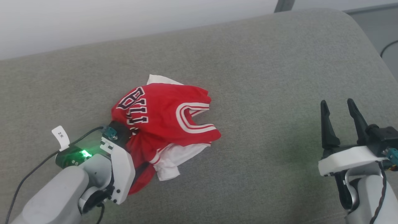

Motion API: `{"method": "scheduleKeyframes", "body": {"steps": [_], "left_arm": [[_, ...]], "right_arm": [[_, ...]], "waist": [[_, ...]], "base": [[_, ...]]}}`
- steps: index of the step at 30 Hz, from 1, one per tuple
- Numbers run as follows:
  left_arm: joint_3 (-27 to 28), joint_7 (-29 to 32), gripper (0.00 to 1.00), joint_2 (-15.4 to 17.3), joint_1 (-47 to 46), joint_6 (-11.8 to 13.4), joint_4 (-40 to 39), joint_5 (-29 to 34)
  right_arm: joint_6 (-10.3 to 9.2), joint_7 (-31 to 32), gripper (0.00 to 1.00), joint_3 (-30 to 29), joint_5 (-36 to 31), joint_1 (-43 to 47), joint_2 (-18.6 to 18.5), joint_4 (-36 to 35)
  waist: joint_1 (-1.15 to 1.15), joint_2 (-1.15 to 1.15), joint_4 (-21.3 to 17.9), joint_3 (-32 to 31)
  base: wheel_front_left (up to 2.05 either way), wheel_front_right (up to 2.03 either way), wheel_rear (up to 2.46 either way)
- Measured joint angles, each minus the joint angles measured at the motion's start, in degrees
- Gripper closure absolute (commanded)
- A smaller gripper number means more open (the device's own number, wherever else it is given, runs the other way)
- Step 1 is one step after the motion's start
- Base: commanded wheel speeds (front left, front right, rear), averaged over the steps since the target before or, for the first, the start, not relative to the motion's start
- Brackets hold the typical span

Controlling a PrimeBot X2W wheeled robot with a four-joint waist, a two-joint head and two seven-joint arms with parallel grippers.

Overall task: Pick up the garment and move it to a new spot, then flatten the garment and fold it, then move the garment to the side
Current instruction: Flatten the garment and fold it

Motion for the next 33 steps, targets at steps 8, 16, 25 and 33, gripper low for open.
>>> {"method": "scheduleKeyframes", "body": {"steps": [8,16,25,33], "left_arm": [[-2.36,0.29,1.00,-1.52,-4.03,-1.33,8.89,1.24],[-3.94,-0.31,1.00,-3.04,-7.11,-1.81,12.99,1.59],[-5.04,-1.81,1.00,3.64,-8.66,-2.10,10.22,1.01],[-2.69,-3.93,1.00,11.16,-11.39,-1.99,11.56,1.35]], "right_arm": [[0.00,0.00,0.00,0.33,0.35,-0.80,0.26,0.13],[0.00,0.00,0.00,-0.87,0.41,-0.79,-0.22,0.22],[0.00,0.00,0.00,-1.55,-0.23,-0.32,-0.27,0.24],[0.00,0.00,0.00,-1.27,-0.57,-0.10,-0.19,0.12]], "waist": [[0.00,0.00,-1.56,1.55],[0.00,0.00,-0.76,2.23],[0.00,0.00,1.29,1.23],[0.00,0.00,2.14,0.98]], "base": [[0.00,0.00,0.00],[0.00,0.00,0.00],[0.00,0.00,0.00],[0.00,0.00,0.00]]}}
